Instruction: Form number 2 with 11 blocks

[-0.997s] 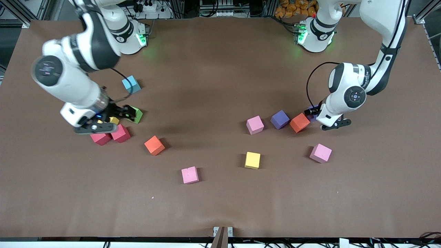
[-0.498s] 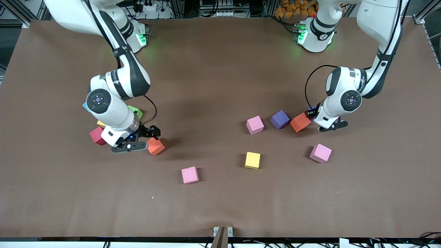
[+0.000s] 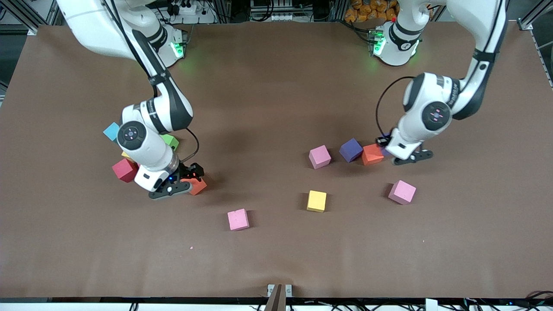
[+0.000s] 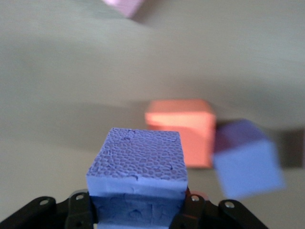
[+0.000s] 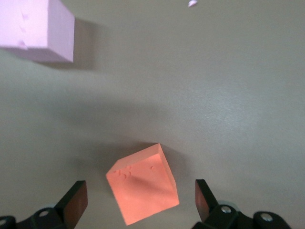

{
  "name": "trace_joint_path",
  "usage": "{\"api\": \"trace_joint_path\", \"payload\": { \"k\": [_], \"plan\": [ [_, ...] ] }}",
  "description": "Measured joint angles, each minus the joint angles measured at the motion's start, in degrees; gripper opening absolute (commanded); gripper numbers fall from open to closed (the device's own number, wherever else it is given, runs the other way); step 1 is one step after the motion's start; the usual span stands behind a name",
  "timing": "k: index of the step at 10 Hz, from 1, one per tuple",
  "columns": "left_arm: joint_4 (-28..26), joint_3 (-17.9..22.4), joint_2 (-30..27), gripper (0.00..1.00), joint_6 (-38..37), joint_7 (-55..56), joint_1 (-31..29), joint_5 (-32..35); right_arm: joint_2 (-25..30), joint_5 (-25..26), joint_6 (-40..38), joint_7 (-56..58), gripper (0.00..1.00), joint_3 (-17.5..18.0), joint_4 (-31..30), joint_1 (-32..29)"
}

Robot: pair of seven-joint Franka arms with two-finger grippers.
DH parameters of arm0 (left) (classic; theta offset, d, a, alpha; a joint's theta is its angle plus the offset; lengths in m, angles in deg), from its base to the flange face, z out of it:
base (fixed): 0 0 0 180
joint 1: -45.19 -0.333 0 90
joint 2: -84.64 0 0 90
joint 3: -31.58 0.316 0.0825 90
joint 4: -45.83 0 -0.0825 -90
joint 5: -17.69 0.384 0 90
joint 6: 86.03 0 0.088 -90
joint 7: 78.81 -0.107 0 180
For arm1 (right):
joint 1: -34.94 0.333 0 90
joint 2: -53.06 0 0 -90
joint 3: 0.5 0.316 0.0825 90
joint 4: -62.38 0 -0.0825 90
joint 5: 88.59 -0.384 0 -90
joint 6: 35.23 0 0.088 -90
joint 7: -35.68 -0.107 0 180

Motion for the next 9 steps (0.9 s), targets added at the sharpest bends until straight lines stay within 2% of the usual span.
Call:
{"api": "trace_joint_path", "payload": {
  "k": [4, 5, 8, 9],
  "plan": [
    [7.3, -13.92, 1.81, 0.0, -0.48, 15.07, 1.76, -0.06, -2.81, 0.0, 0.63, 6.42, 1.0, 0.32, -0.04, 0.64],
    [10.19, -15.5, 4.4, 0.0, -0.48, 18.99, 4.07, -0.06, -3.17, 0.0, 0.64, 9.99, 1.0, 0.31, -0.08, 0.6],
    [19.75, -15.73, 16.82, 0.0, -0.34, 30.42, 16.58, 1.8, -3.93, -0.05, 2.51, 17.0, 1.0, 1.43, -1.07, -2.69],
    [23.81, -15.65, 21.66, 0.0, -0.2, 33.53, 19.86, 3.66, -4.89, -0.05, 4.94, 18.37, 0.92, 2.15, -1.63, -3.7]
  ]
}}
